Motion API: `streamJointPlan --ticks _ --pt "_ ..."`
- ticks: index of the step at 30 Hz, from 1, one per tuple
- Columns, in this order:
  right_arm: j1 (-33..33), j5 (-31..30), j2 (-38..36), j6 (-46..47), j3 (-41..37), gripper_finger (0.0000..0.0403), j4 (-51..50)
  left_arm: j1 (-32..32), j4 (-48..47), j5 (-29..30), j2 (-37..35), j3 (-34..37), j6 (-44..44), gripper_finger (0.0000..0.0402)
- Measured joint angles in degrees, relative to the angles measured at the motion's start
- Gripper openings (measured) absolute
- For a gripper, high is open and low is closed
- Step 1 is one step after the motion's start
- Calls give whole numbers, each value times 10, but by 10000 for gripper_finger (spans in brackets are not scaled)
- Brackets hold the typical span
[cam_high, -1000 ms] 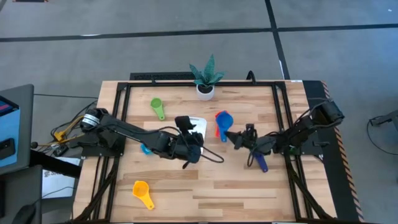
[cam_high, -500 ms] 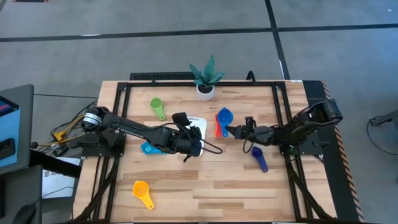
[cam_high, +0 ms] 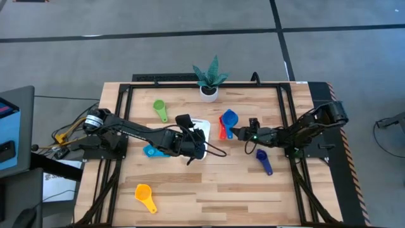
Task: Nest measuring cups in basket
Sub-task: Stack the blue measuring cup on top of the red measuring cup
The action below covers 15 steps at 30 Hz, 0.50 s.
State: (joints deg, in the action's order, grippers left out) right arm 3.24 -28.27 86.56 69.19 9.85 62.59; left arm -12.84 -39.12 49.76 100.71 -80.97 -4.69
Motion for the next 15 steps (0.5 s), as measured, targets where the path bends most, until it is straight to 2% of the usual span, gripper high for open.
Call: streamJointPlan --ticks 11,15 --pt "-6 17 0 13 9 123 -5 4 0 0 0 0 8 226" --pt "-6 50 0 -4 15 148 -6 6 -2 1 0 0 7 226"
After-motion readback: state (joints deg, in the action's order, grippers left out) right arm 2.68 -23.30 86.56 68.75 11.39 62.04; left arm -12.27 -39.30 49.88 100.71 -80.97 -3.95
